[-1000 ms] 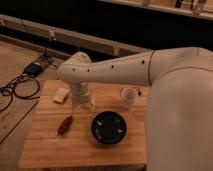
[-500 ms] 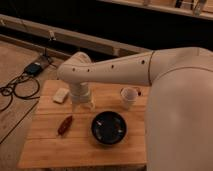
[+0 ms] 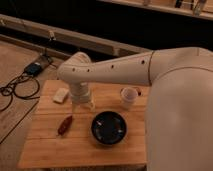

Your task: Move the arm in a circular motion

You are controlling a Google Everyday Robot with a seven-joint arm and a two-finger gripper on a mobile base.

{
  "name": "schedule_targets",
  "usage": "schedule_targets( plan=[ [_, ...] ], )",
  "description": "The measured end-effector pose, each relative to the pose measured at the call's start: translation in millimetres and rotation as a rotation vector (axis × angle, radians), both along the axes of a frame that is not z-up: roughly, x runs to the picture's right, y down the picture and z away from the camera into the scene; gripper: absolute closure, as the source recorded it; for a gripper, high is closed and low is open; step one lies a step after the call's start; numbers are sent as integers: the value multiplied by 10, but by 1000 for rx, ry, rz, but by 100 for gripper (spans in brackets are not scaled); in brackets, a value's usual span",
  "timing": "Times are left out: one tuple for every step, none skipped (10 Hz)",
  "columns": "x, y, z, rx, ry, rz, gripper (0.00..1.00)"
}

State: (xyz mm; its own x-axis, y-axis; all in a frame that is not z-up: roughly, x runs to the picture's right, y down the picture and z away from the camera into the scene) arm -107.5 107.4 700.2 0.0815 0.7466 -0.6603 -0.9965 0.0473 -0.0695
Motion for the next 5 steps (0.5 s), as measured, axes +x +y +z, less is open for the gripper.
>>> schedule_targets(
  plan=[
    [-38,140,-64,-10,-26,-2,35],
    [-39,234,-117,-15,-41,-3,35],
    [-20,371,-194,-20,-60,2,35],
    [22,471,-250,-23,-70,14,35],
    [106,537,-283,-24,-67,25,35]
  ],
)
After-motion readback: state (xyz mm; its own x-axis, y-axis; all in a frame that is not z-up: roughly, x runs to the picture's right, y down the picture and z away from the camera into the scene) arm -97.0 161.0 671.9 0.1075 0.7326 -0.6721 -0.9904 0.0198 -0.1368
